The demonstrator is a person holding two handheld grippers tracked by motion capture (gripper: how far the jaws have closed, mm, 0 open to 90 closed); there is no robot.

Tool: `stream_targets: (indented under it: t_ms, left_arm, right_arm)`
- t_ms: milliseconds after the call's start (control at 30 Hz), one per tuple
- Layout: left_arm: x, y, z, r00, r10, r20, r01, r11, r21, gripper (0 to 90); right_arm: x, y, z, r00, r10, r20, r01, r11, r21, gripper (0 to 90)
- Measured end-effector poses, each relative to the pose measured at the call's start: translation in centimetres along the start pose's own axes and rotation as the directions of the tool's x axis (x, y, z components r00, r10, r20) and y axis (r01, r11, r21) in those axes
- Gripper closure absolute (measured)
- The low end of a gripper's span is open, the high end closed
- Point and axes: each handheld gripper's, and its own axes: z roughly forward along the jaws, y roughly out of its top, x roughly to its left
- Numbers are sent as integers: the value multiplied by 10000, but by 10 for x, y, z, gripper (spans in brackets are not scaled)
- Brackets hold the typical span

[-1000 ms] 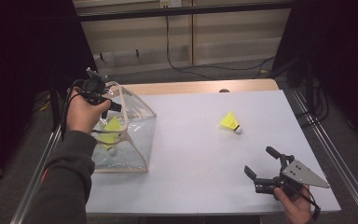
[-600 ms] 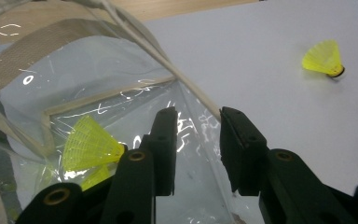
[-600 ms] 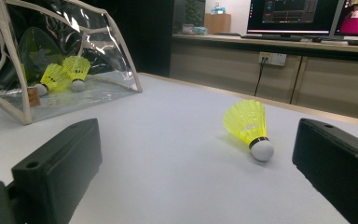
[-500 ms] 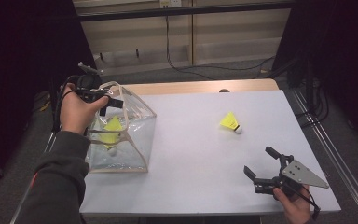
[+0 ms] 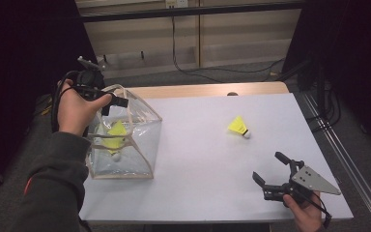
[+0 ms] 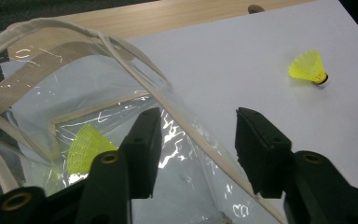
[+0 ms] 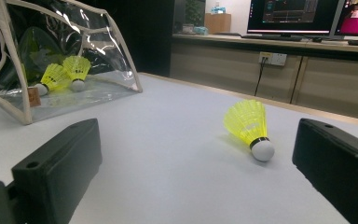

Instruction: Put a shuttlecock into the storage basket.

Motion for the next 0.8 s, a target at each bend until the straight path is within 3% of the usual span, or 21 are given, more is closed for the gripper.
stream_targets:
  t_ms: [233, 400, 800]
  left_arm:
    - [-5, 0, -1, 10000, 45, 58, -43, 9993, -362, 301]
    - [-13, 0, 1, 9993, 228, 288, -216, 9990, -403, 239]
    - [-39, -2, 16, 9908, 741, 1136, -727, 9972, -164, 223]
  right_arm:
    - [1, 0, 0, 10000, 27, -2, -27, 10000, -16, 10]
    - [1, 0, 0, 10000, 11, -20, -11, 10000, -32, 10]
    - [1, 1, 0, 10000, 7, -28, -7, 10000, -39, 10]
